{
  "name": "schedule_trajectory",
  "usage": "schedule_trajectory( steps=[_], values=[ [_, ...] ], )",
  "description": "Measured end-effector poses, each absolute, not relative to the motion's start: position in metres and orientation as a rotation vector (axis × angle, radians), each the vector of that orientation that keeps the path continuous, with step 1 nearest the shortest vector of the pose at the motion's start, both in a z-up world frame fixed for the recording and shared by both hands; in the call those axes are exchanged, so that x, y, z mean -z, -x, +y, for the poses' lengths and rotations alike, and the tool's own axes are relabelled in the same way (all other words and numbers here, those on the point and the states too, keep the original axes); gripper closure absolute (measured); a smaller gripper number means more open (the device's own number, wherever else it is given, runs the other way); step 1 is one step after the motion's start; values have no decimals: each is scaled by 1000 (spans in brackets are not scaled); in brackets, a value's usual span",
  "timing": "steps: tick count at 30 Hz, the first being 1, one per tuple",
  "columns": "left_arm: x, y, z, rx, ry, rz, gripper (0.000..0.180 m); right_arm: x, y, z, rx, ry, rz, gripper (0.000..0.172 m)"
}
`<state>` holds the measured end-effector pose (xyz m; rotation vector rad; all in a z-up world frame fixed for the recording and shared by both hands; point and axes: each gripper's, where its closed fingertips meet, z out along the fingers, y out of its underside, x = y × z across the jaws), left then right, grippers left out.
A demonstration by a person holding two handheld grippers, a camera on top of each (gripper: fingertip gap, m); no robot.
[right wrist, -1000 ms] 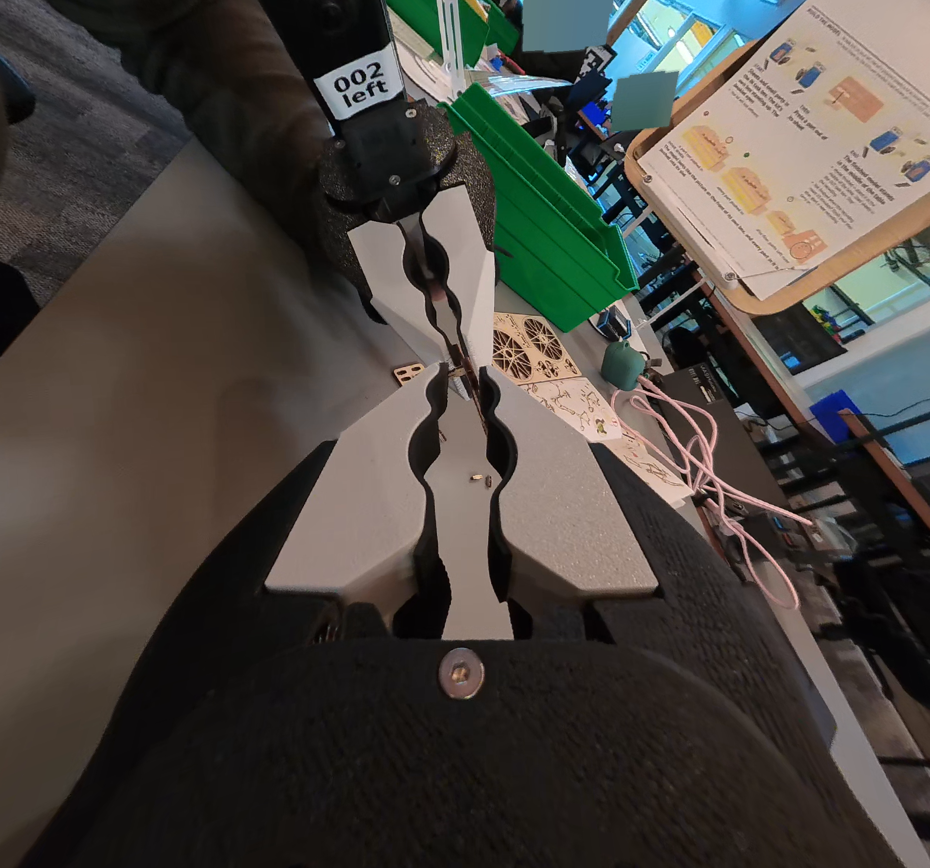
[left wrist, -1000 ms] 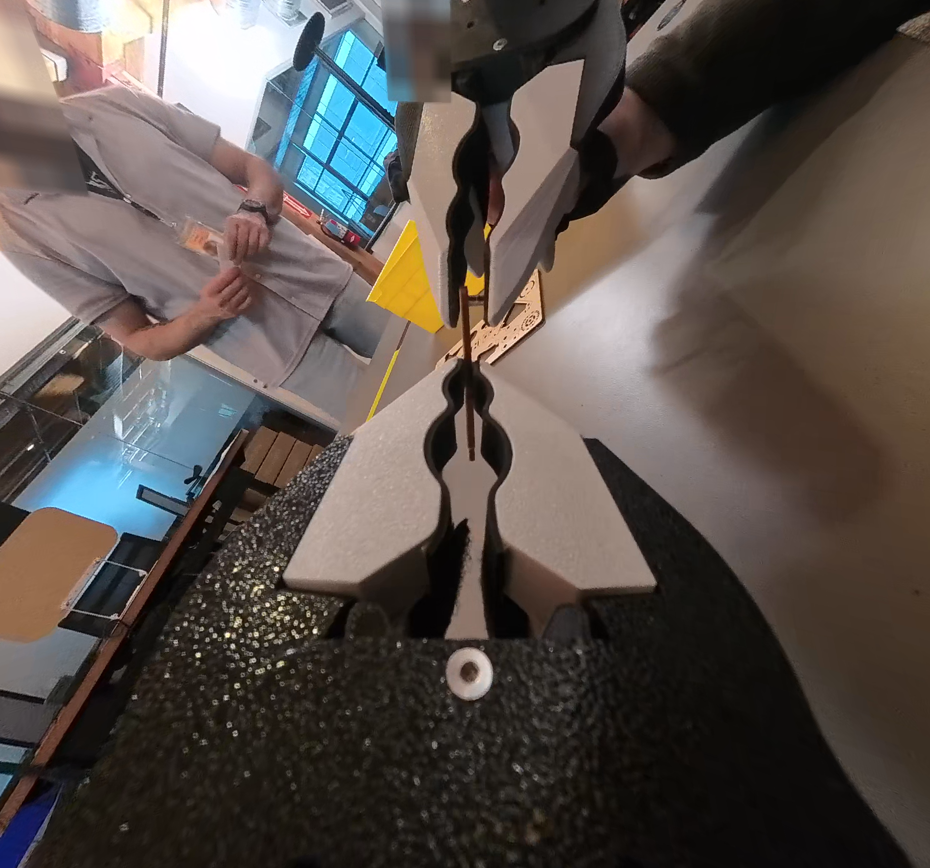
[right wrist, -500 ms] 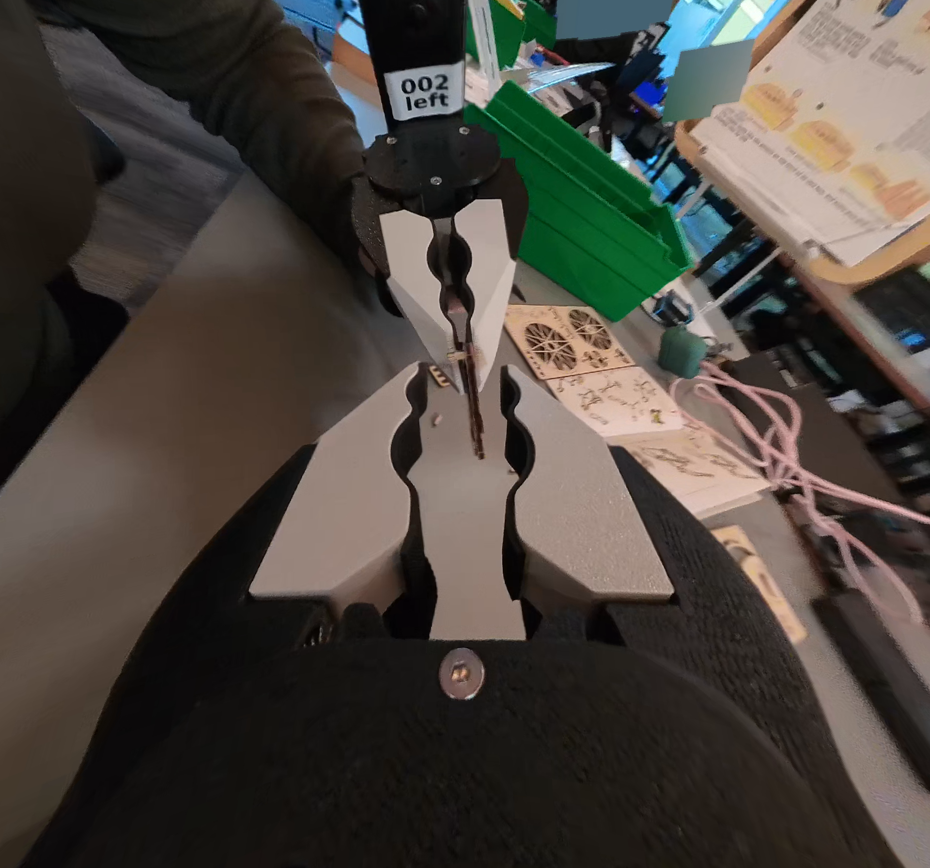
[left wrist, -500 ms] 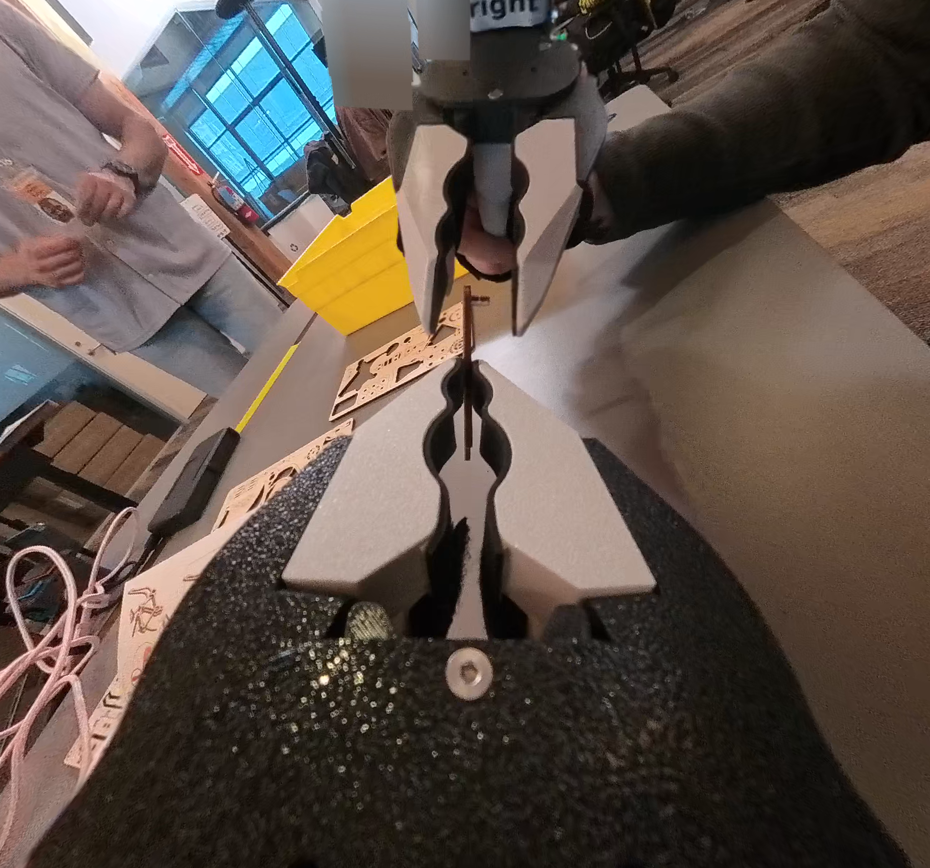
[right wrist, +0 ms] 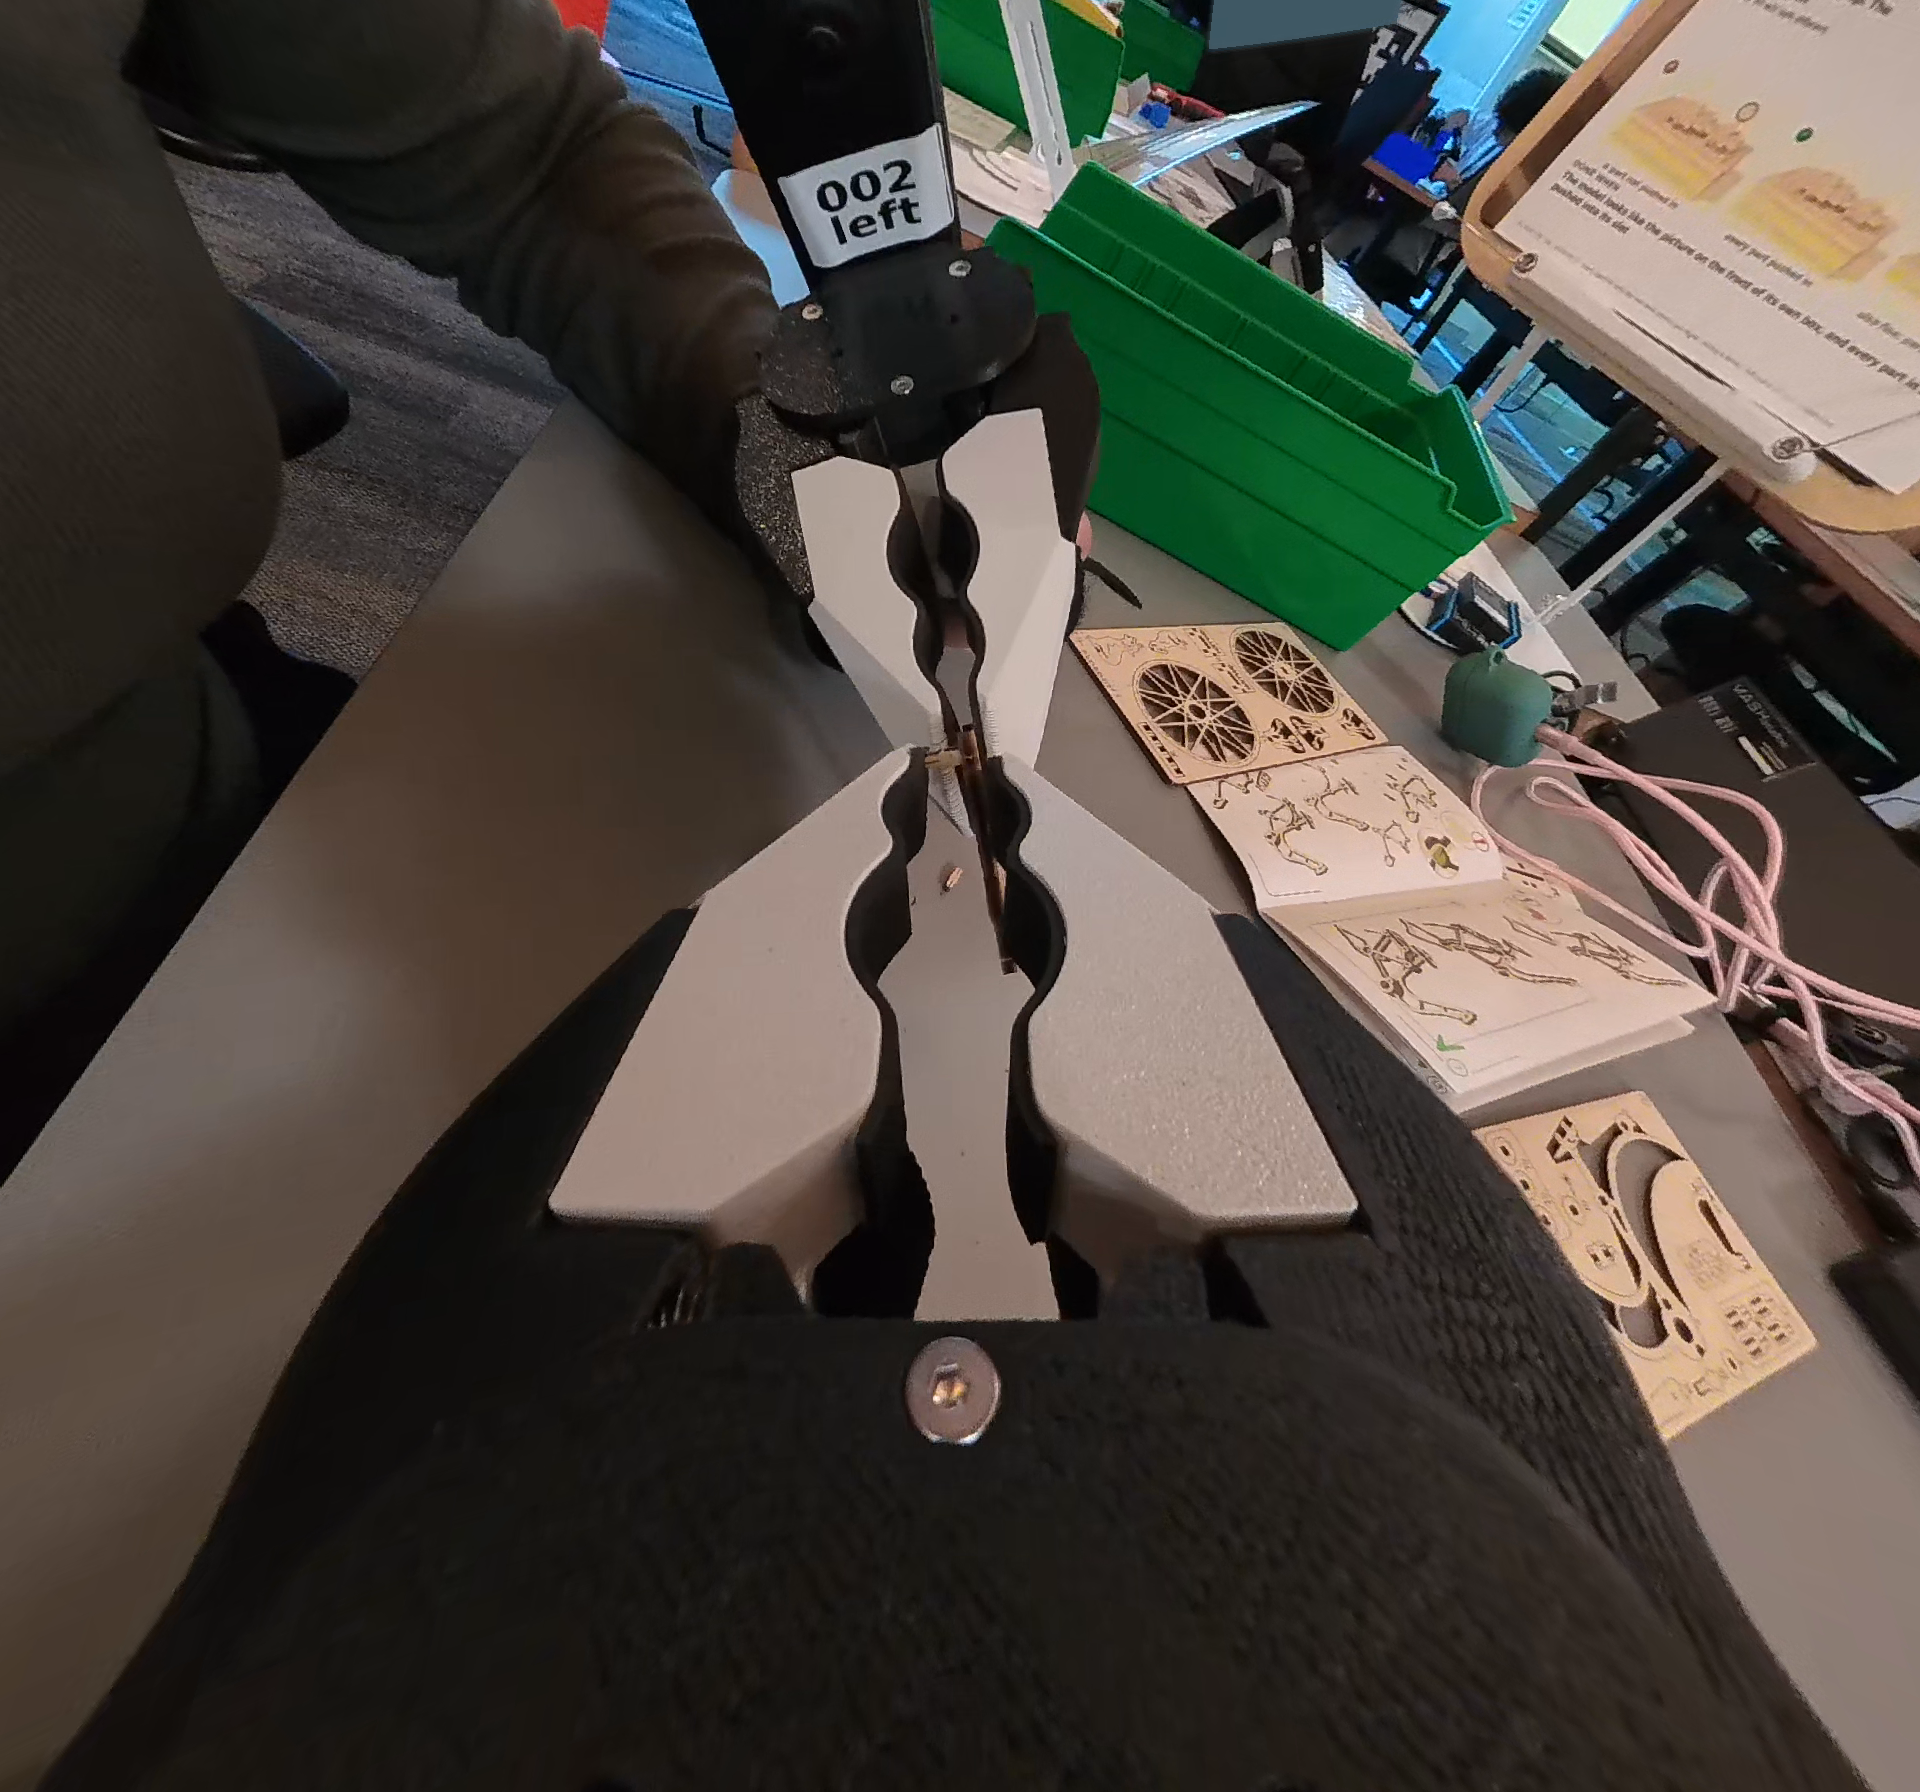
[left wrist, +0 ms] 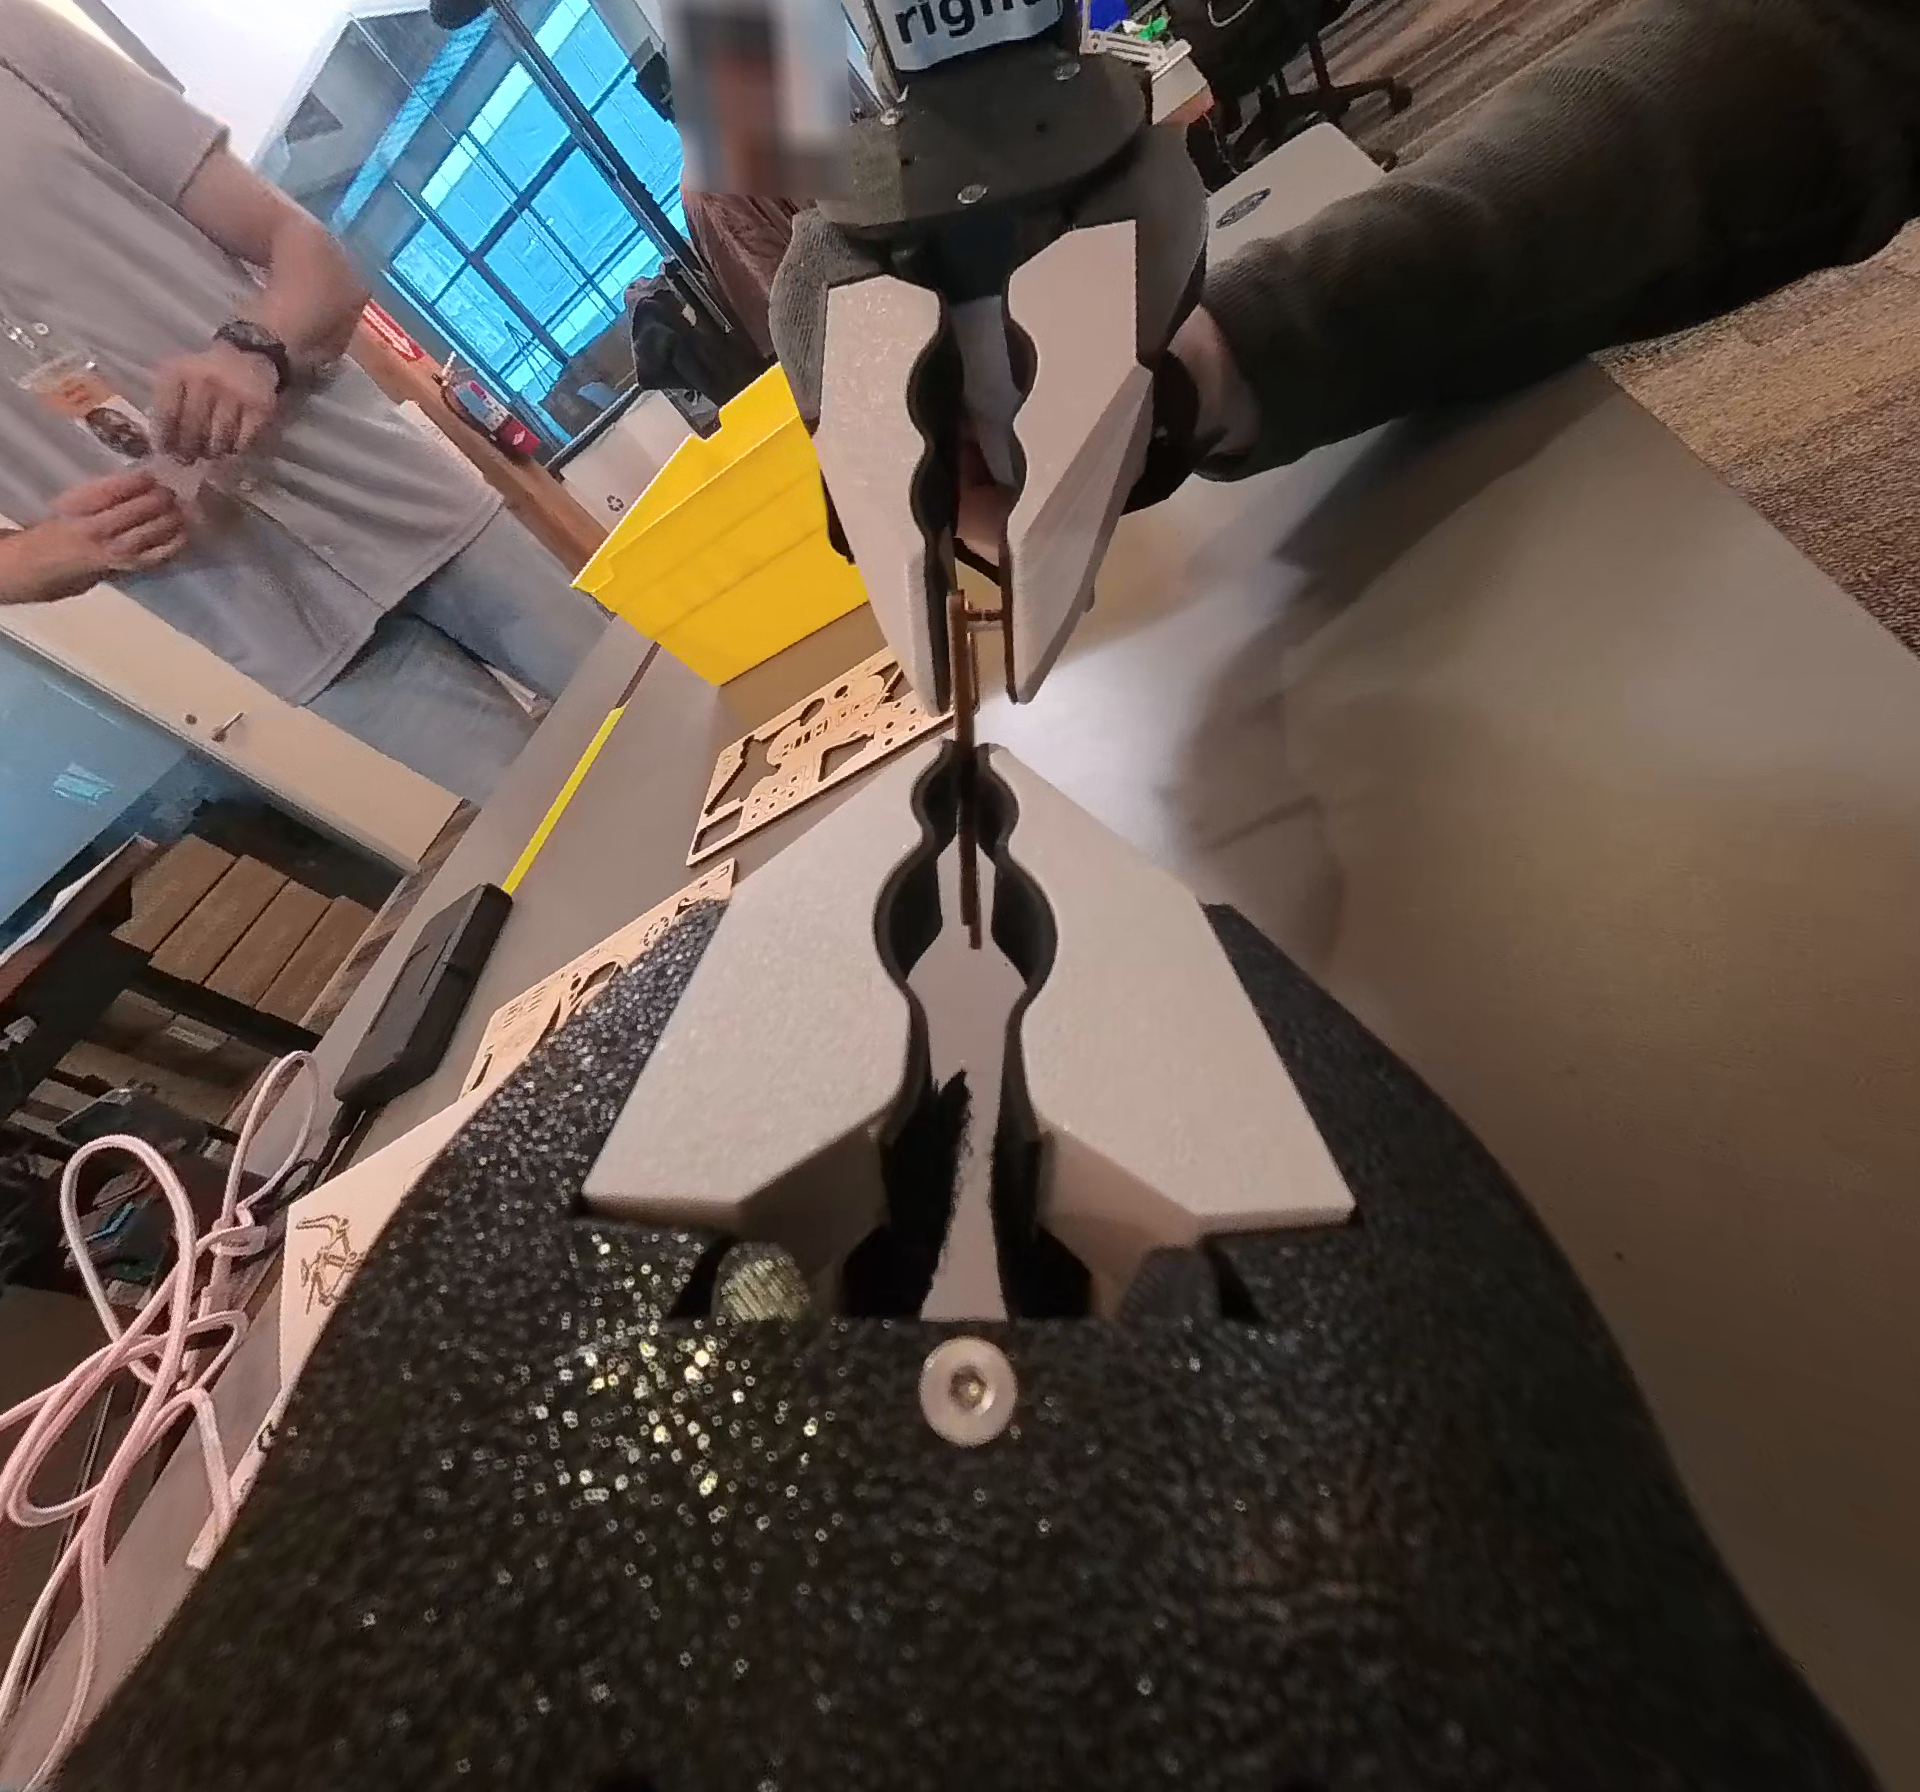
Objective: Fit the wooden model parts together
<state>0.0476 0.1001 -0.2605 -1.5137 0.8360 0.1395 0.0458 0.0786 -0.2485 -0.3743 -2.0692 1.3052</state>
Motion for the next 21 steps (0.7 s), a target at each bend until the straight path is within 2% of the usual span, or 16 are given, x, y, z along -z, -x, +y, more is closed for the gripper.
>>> schedule_trajectory(
  steps=[21],
  values=[
    [257, -45, 100, -168, 1495, 829, 180, 245, -43, 78, -1247, 394, -2044, 166]
  ],
)
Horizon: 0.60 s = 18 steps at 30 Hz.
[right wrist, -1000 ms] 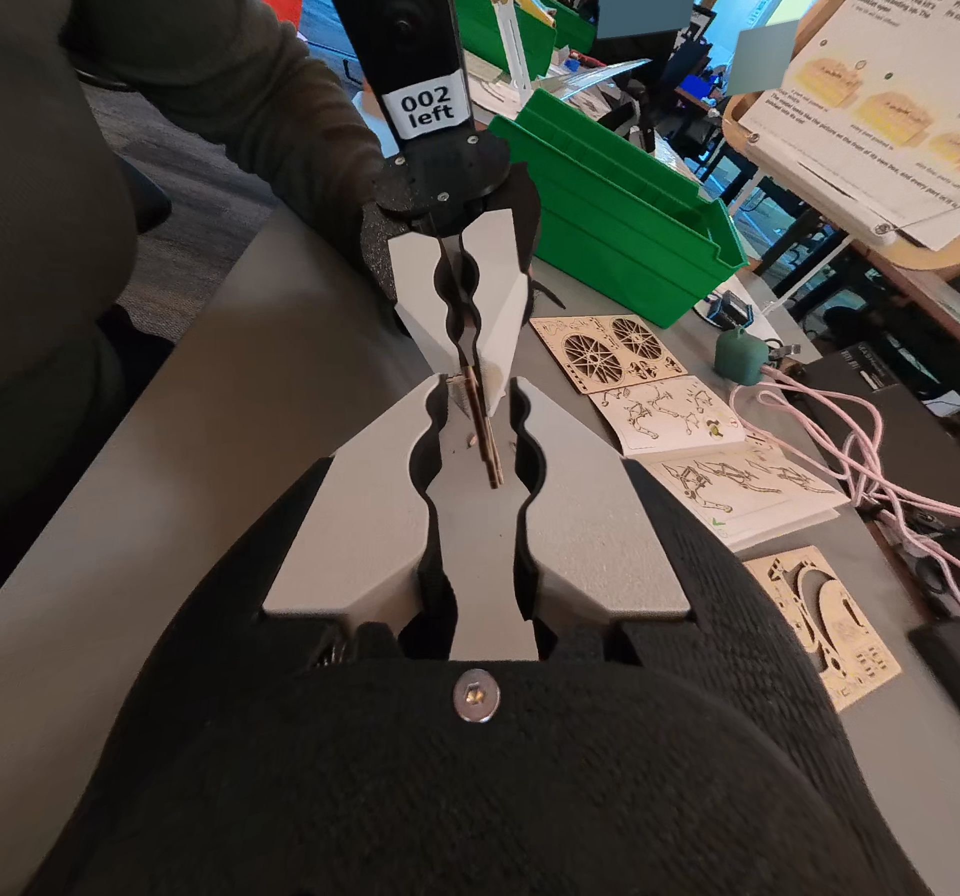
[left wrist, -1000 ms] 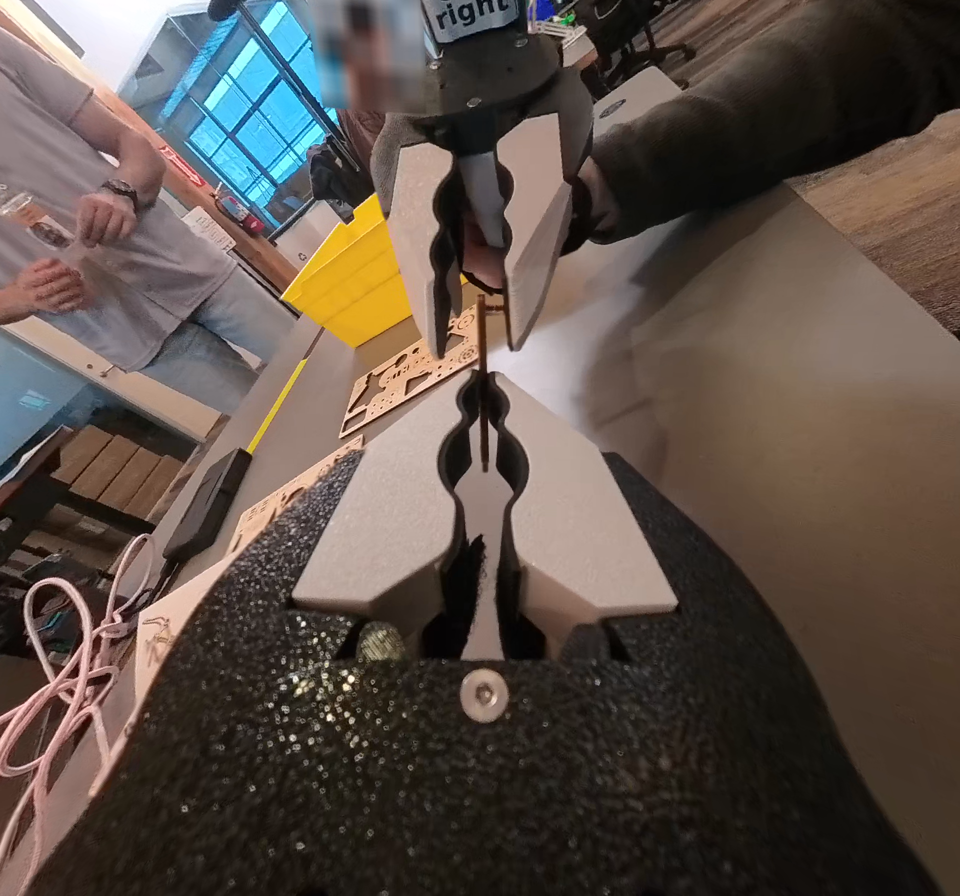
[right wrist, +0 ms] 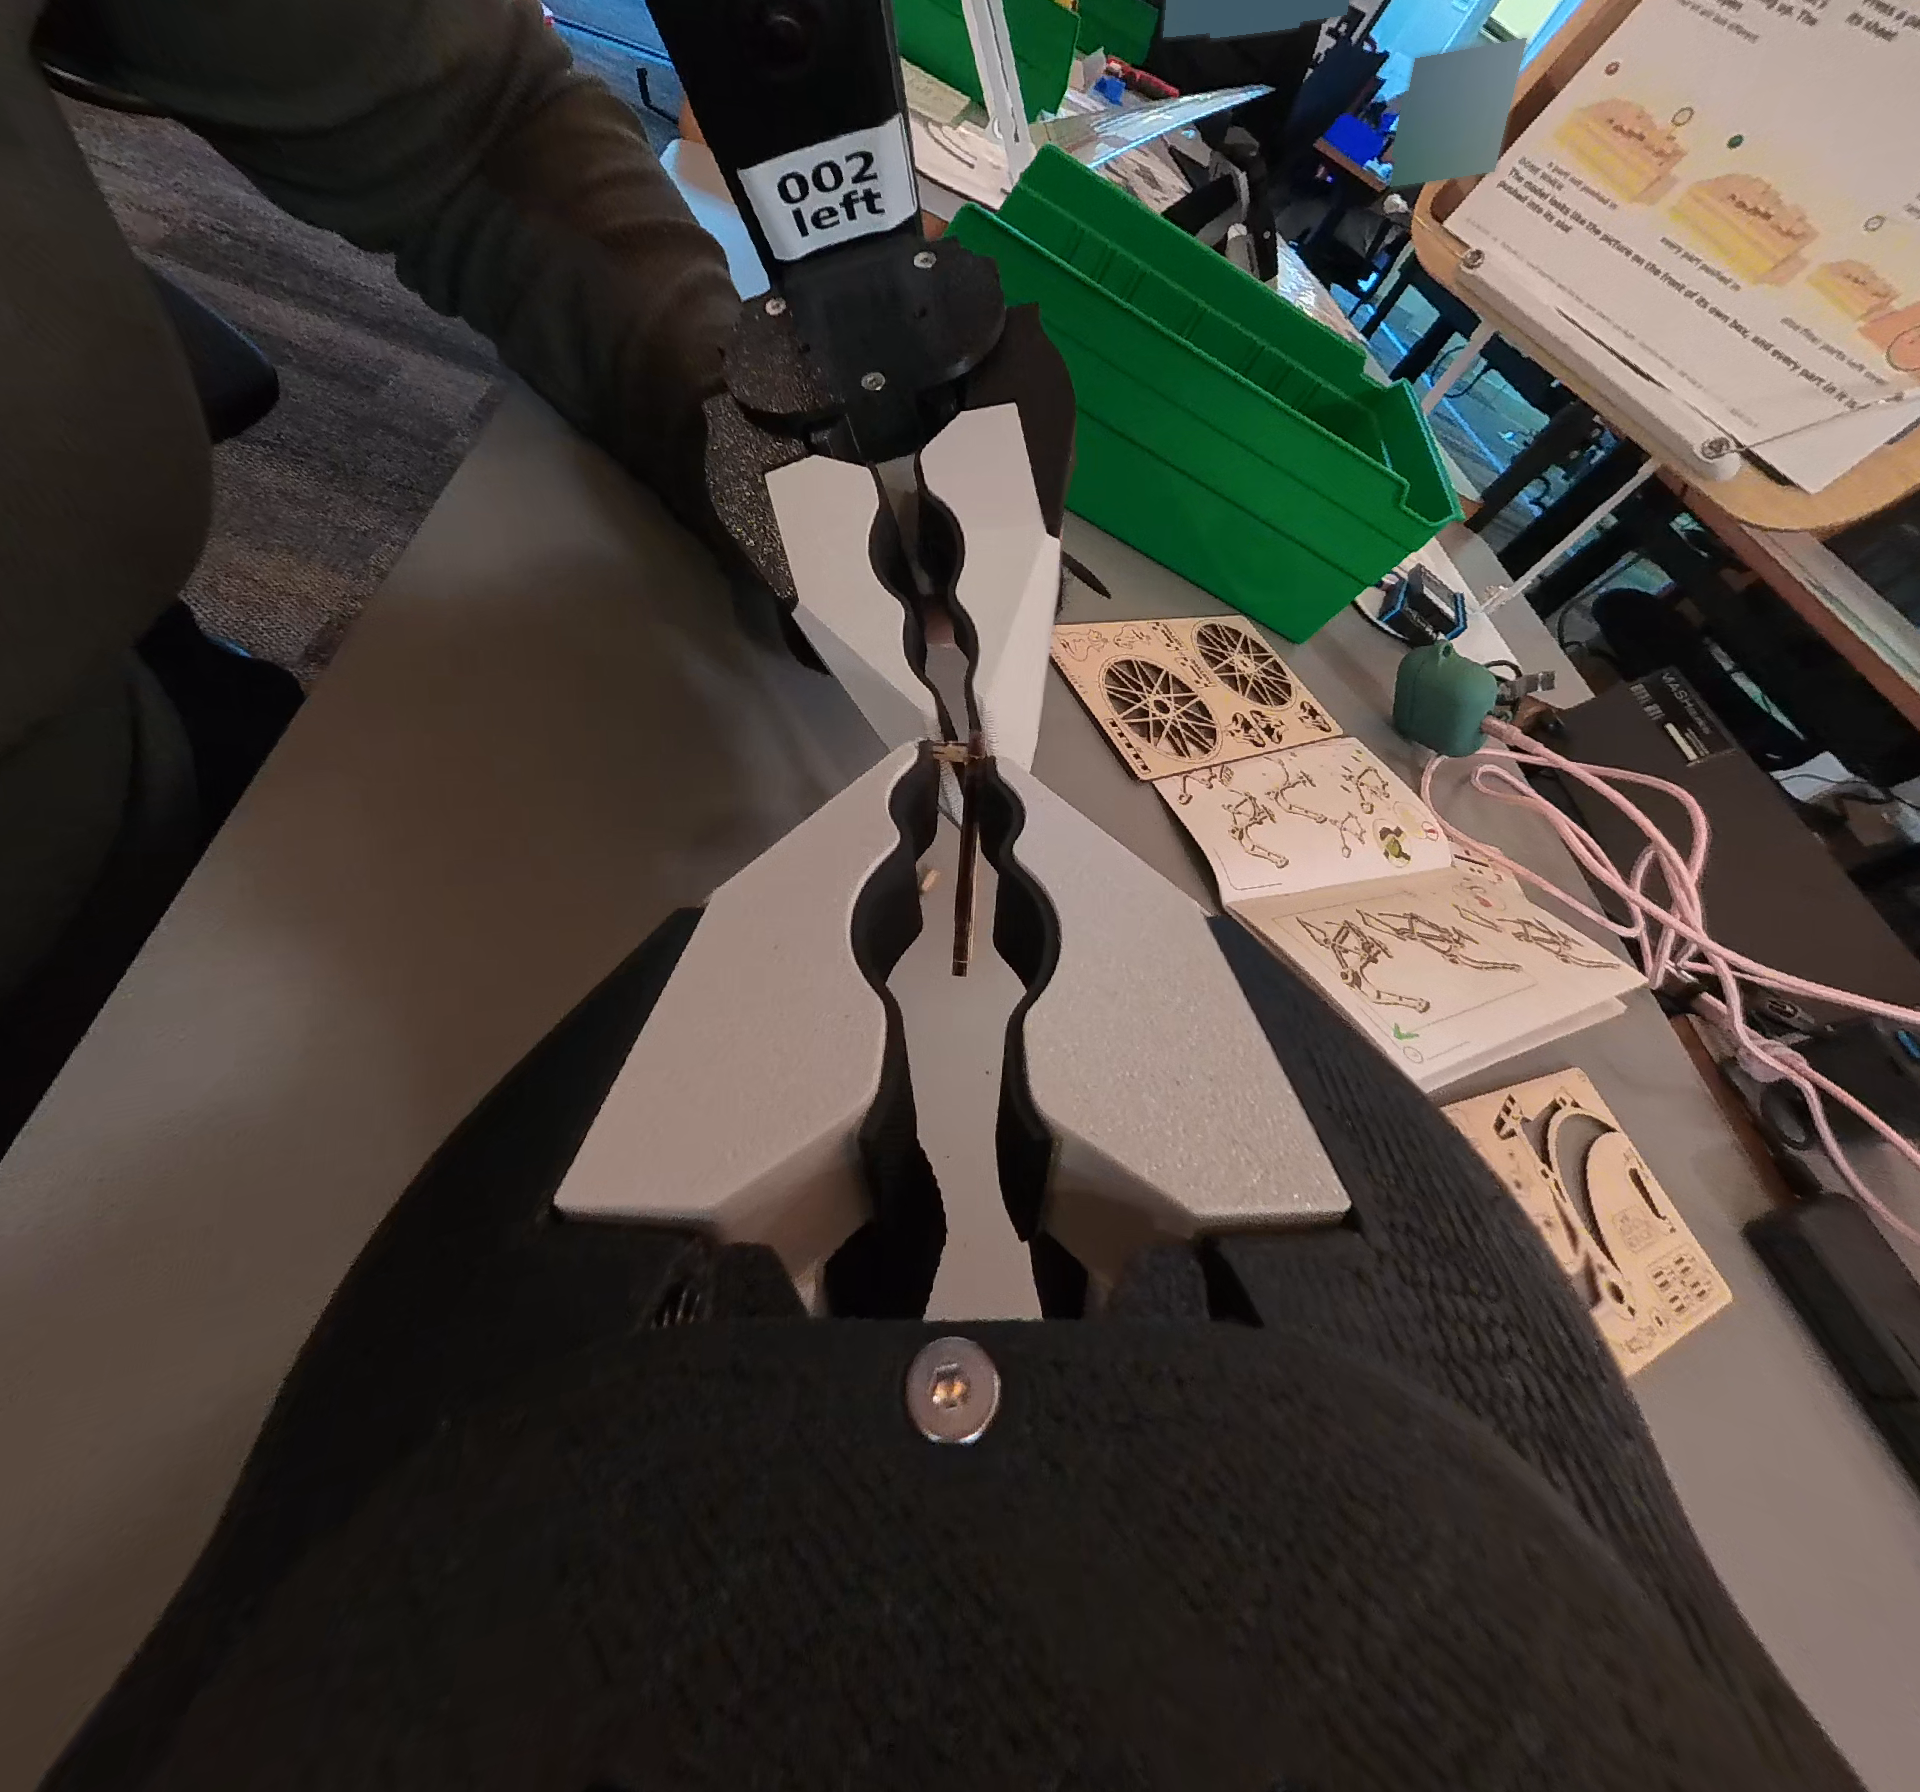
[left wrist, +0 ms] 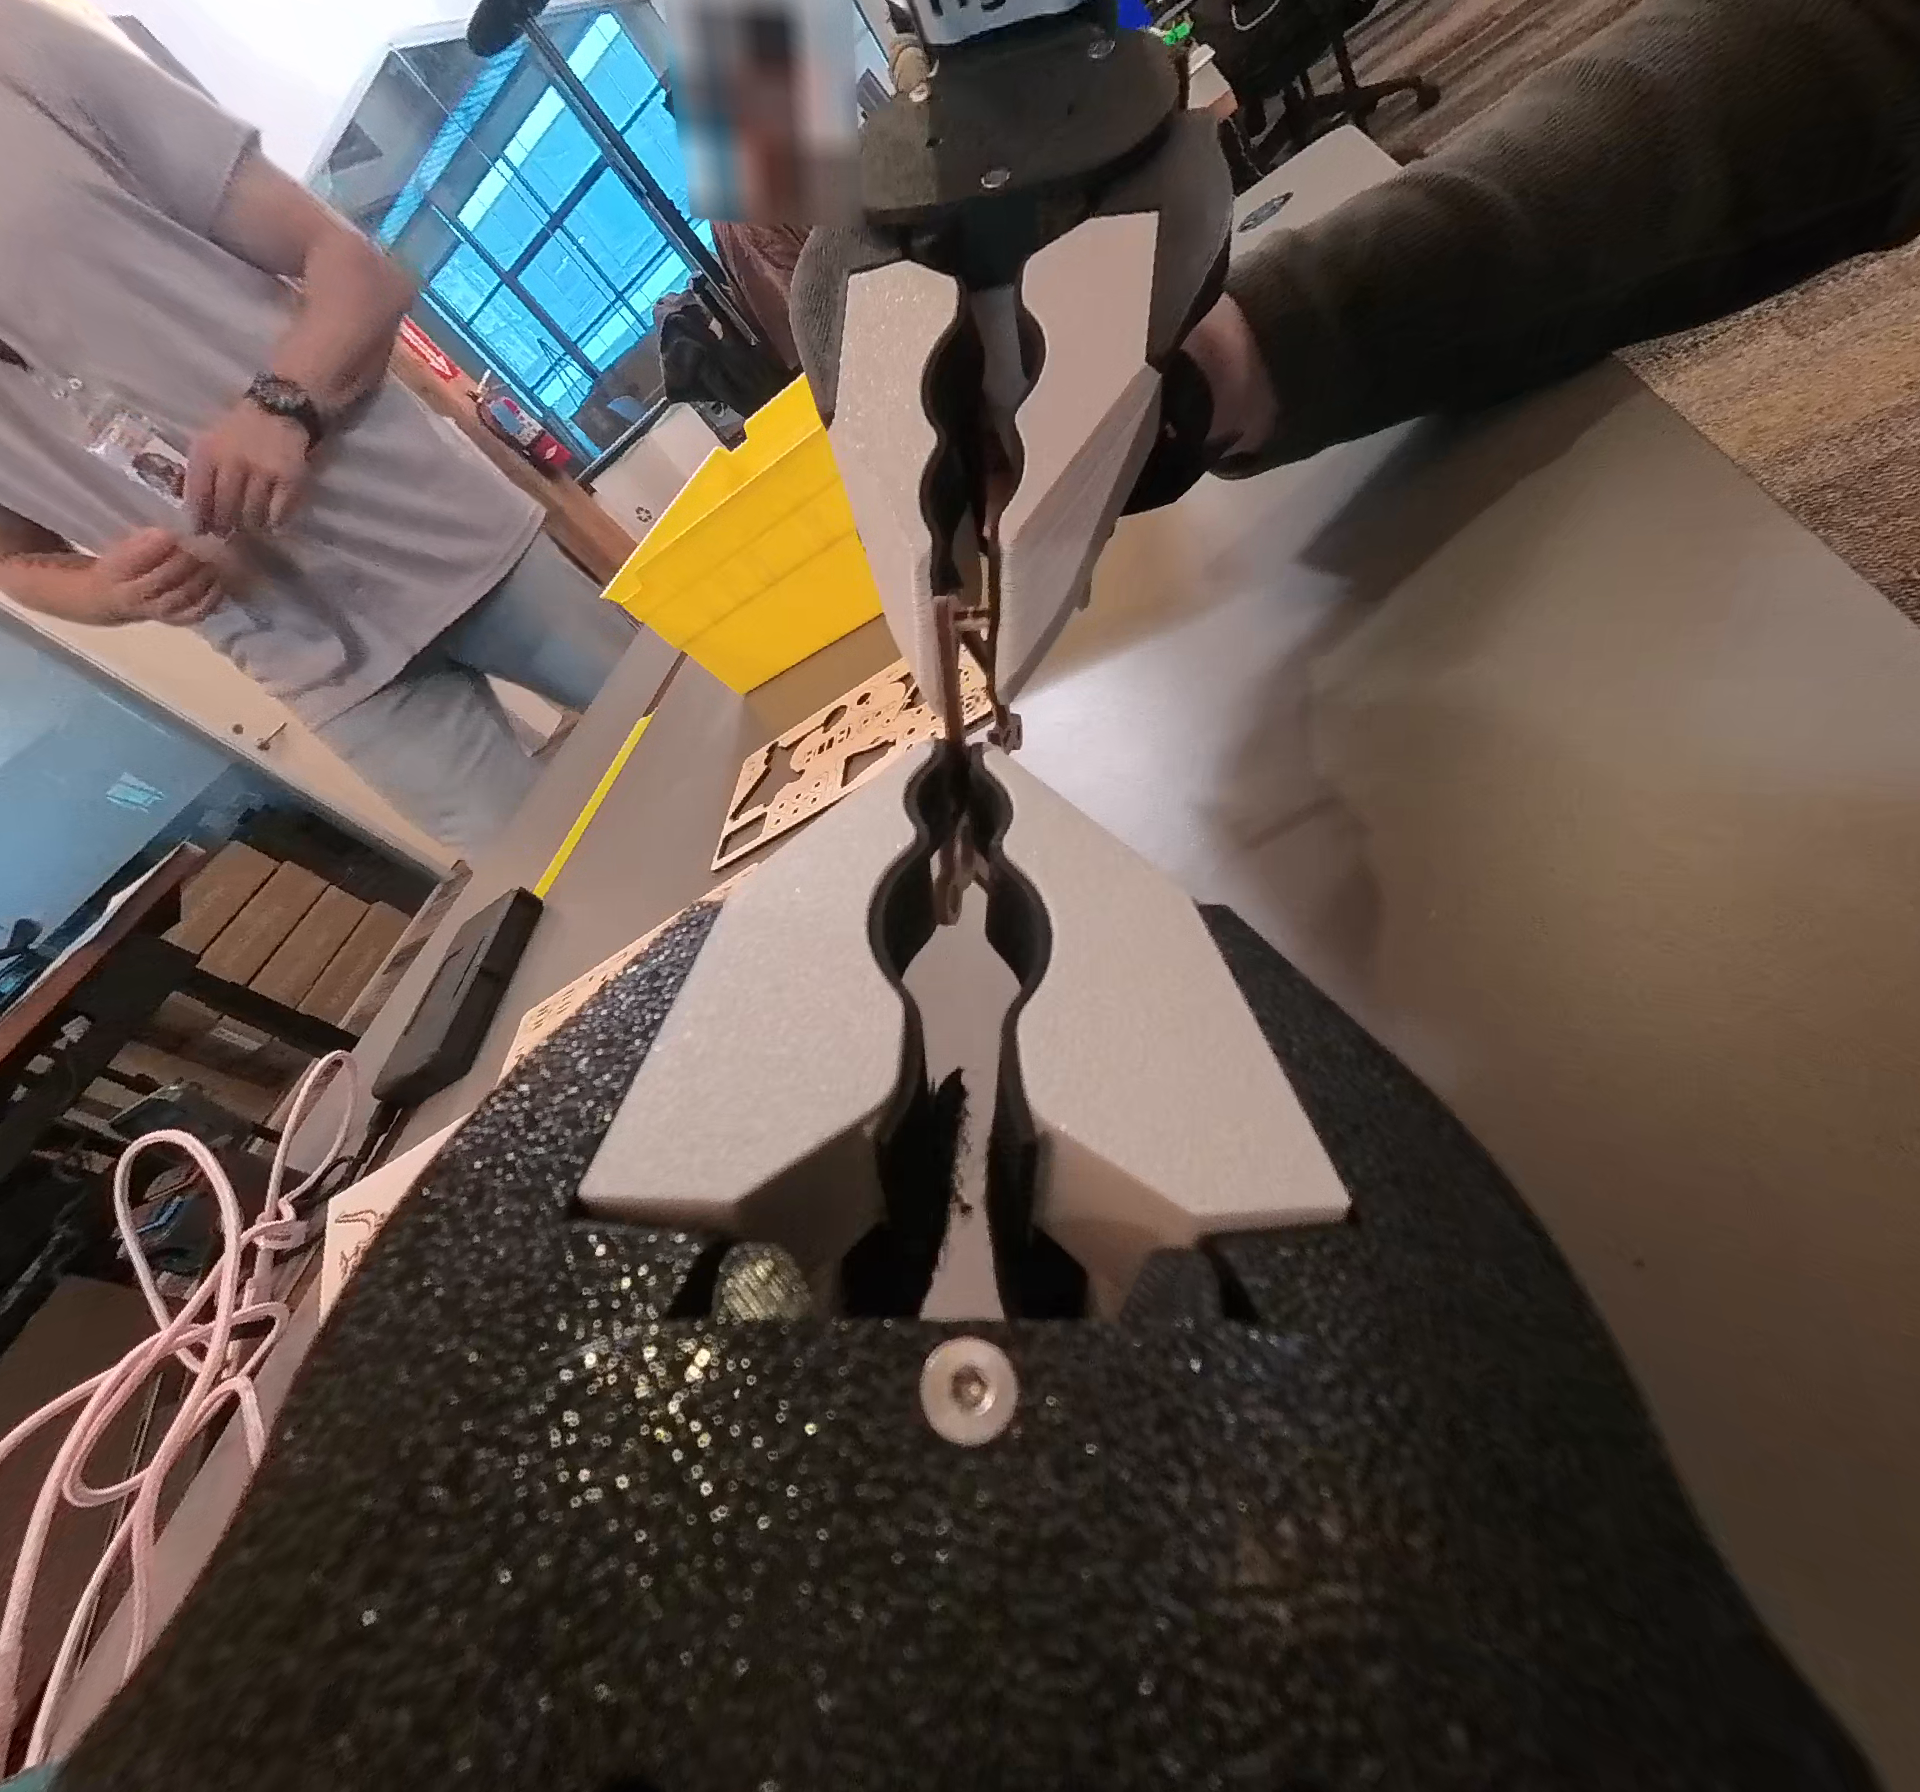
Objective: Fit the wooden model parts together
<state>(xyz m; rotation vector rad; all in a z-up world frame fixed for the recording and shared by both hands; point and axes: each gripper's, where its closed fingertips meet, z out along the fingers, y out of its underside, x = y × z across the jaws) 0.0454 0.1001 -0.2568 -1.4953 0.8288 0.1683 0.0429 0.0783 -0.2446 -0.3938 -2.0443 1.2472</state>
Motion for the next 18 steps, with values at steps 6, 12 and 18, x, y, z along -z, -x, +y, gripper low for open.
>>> schedule_trajectory(
  steps=[6, 12, 18],
  values=[
    [260, -37, 106, -212, 1532, 776, 180, 247, -38, 82, -1239, 415, -2017, 158],
    [267, -24, 112, -331, 1592, 751, 180, 252, -32, 91, -949, 288, -1961, 153],
    [271, -22, 113, -398, 1601, 780, 180, 251, -34, 93, -821, 214, -1927, 161]
  ],
)
